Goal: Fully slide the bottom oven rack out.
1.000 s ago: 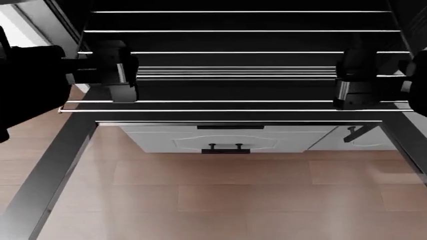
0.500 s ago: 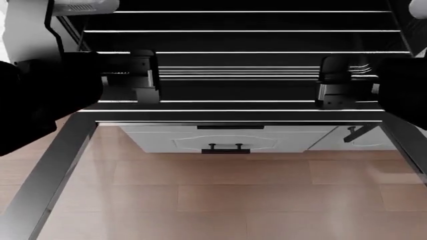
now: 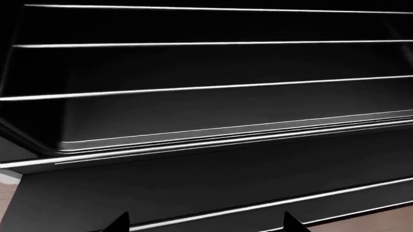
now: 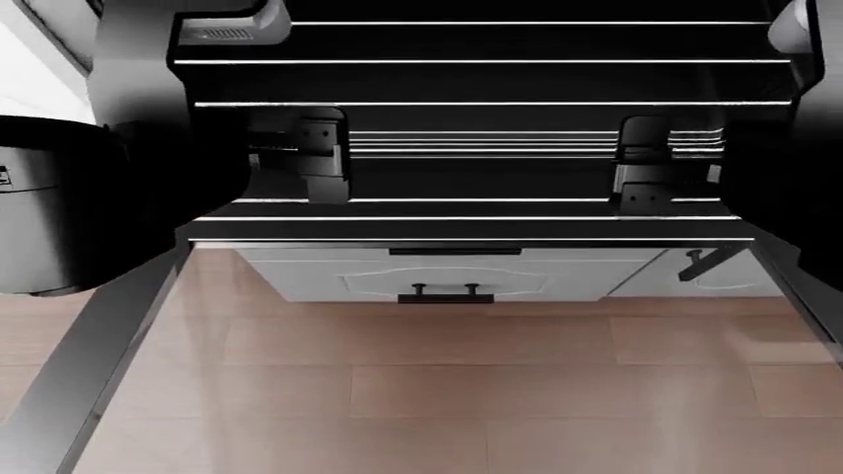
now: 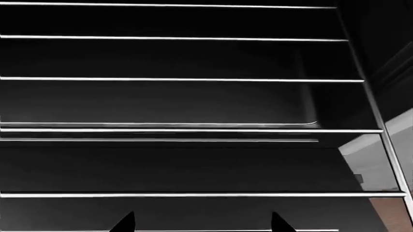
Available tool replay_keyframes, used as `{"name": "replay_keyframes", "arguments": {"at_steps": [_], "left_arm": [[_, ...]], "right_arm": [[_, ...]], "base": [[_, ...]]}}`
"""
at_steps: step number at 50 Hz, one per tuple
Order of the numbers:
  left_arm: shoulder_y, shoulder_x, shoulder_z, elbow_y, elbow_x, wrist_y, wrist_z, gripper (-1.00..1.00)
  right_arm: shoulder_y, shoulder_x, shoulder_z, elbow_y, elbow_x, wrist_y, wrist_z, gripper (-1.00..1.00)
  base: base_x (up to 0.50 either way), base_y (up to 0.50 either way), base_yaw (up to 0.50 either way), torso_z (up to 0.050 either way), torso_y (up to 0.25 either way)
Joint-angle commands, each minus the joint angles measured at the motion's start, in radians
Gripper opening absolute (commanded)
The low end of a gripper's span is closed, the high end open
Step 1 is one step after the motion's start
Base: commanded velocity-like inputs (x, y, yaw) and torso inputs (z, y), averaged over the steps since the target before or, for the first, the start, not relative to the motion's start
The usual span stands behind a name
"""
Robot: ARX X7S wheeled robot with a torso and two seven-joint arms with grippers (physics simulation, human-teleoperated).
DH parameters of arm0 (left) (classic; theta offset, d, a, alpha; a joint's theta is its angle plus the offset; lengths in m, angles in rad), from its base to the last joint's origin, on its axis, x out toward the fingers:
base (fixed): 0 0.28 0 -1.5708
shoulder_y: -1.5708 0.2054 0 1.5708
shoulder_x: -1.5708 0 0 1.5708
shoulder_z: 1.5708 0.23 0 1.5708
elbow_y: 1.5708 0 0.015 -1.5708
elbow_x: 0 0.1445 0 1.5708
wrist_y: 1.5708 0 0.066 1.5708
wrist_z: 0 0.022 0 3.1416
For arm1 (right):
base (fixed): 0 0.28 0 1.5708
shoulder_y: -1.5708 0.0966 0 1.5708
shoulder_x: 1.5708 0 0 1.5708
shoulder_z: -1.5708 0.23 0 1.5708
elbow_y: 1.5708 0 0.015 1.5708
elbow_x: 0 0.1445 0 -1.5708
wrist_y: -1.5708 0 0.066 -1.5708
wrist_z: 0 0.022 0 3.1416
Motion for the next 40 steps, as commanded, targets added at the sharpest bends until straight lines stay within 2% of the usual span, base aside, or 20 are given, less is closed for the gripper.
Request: {"name": "replay_keyframes", "arguments": {"at_steps": [1, 16, 32, 40], "left_arm": [[0.007, 0.026, 0.014, -0.026, 0.045, 0.005, 0.025, 1.00], [0.039, 0.038, 0.030, -0.031, 0.073, 0.017, 0.038, 1.00], [0.084, 0.053, 0.073, -0.054, 0.129, 0.029, 0.003, 1.00], [0.107, 0.062, 0.117, -0.078, 0.098, 0.002, -0.029, 1.00]], "right_arm": [[-0.002, -0.027, -0.012, 0.051, -0.051, 0.008, -0.027, 1.00], [0.000, -0.088, -0.042, 0.106, -0.102, 0.035, -0.058, 1.00], [-0.104, -0.097, -0.087, 0.121, -0.175, 0.009, -0.095, 1.00], [-0.140, -0.095, -0.088, 0.129, -0.153, -0.016, -0.101, 1.00]], "base": [[0.00, 0.00, 0.00, 0.000, 0.000], [0.00, 0.00, 0.00, 0.000, 0.000], [0.00, 0.00, 0.00, -0.001, -0.005], [0.00, 0.00, 0.00, -0.004, -0.015]]}}
